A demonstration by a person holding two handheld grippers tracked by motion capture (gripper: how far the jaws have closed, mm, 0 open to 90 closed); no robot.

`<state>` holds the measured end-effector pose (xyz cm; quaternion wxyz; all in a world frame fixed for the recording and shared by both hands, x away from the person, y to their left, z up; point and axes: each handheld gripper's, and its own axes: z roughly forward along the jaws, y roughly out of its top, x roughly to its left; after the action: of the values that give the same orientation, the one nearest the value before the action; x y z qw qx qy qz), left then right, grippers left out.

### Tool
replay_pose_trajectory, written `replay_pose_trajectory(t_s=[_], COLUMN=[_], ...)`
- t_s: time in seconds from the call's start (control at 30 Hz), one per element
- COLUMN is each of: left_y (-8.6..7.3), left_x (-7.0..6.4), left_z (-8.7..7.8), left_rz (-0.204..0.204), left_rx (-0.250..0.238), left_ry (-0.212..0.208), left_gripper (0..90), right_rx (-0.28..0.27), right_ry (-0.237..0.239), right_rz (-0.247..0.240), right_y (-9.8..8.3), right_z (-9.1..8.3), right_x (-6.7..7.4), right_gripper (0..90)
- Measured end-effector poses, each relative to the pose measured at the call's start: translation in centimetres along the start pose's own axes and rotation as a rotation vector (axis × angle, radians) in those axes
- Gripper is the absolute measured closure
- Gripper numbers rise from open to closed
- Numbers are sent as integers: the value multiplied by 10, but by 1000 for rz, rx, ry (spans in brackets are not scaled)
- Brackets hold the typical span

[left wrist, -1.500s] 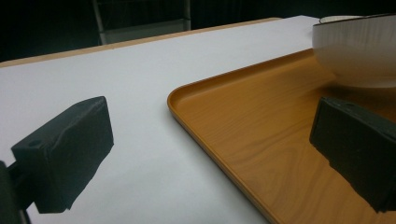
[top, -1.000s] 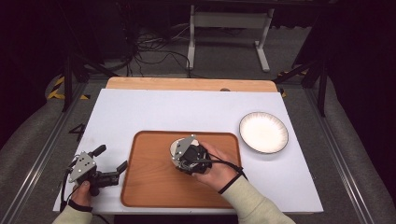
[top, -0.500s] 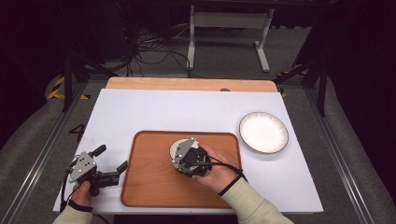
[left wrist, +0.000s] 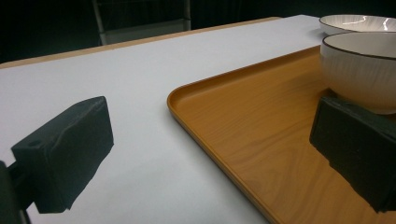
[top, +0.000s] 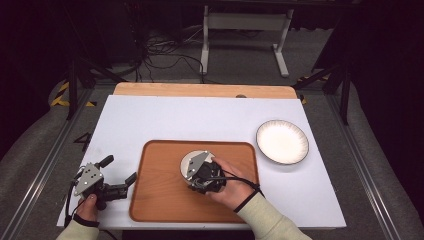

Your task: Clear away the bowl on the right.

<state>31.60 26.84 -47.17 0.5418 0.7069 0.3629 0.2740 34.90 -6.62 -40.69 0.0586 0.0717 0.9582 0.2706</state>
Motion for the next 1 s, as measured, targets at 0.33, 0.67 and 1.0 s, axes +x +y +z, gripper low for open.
replay_pose_trajectory(t_s=[0.33, 0.67, 1.0], left_y=[0, 0, 0], left_x=[0, 0, 0], left_z=[0, 0, 1], left_rz=[0, 0, -5], left_rx=[1, -2, 5], left_ry=[1, 3, -3], left_gripper=[3, 3, 3], right_rx=[-6, -37, -115], right_ry=[23, 16, -12], right_rz=[2, 26, 35], right_y=[-3, -5, -3], right_z=[7, 4, -12], right_x=[1, 0, 2], right_gripper=[757, 673, 600])
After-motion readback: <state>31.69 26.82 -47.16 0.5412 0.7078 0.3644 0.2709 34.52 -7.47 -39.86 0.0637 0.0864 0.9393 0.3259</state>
